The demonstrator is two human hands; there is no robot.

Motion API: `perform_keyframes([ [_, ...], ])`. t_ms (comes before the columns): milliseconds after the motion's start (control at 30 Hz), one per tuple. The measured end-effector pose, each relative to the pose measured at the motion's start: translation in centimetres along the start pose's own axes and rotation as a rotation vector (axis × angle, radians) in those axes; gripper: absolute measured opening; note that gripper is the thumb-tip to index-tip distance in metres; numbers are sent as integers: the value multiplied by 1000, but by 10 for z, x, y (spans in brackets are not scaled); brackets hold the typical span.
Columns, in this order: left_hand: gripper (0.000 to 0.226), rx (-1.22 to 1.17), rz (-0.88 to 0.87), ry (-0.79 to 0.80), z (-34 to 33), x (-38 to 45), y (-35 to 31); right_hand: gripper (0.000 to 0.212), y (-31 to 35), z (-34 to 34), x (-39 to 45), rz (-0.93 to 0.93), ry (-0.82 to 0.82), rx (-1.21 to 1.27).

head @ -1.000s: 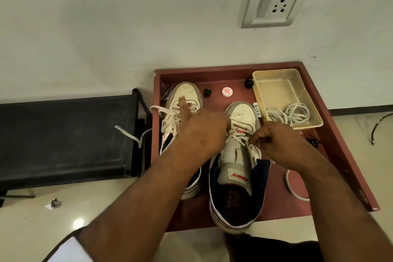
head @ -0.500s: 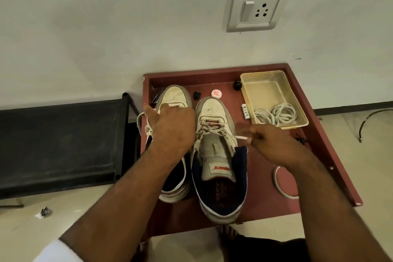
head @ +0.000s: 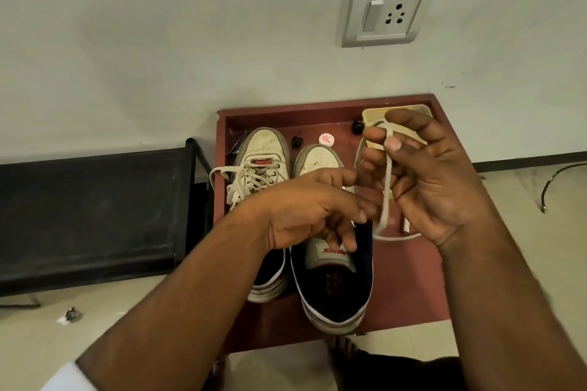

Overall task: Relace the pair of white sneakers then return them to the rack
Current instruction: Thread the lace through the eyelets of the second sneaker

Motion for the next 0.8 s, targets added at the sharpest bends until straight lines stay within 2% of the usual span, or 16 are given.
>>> perform_keyframes([
  [100,28,38,24,-51,13,-11,-6,25,3,35,-5,64,-264,-20],
  [167,23,192,45,-185,37,-33,-20,24,7,65,-17,70,-449,-119],
  [233,21,352,35,-374,62,-60,-36,22,14,79,-25,-74,-507,-541],
  [300,22,427,5,-447,68,-72,-45,28,15,63,-18,-215,-335,-1018],
  [333,22,451,-2,-425,62,-70,-46,37,9,44,-11,-239,-180,-1100],
  [400,21,487,3,-343,46,-57,-45,47,-13,3,-1,-256,108,-1028],
  [433,21,499,11,-320,40,-52,-43,40,-20,-14,3,-233,198,-940],
  [467,22,509,16,-317,40,-51,-43,30,-23,-25,4,-205,234,-843],
  [533,22,503,24,-347,50,-59,-45,18,-17,-16,2,-176,182,-696],
  [600,23,491,34,-396,67,-77,-47,11,-2,23,-8,-194,19,-729],
  [633,24,480,32,-424,75,-85,-47,11,7,49,-14,-226,-97,-832],
  [667,25,465,21,-450,81,-90,-47,15,14,66,-19,-289,-169,-1023],
  [700,23,454,11,-461,82,-90,-47,23,16,69,-20,-362,-158,-1225],
  [733,21,461,12,-455,77,-86,-47,39,11,60,-19,-414,-74,-1342],
  [767,20,484,25,-436,70,-80,-47,57,0,43,-15,-428,43,-1324],
  [800,19,511,37,-410,62,-72,-47,69,-11,22,-12,-415,136,-1187],
])
Point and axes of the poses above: each hand's wrist, its own x-axis towards the middle knuckle, its own z-axis out of the back of the hand, y = z × x, the point moved 9 cm from there along x, towards the middle knuckle, and after that the axes turned 14 degrees about y, right-handed, at the moved point
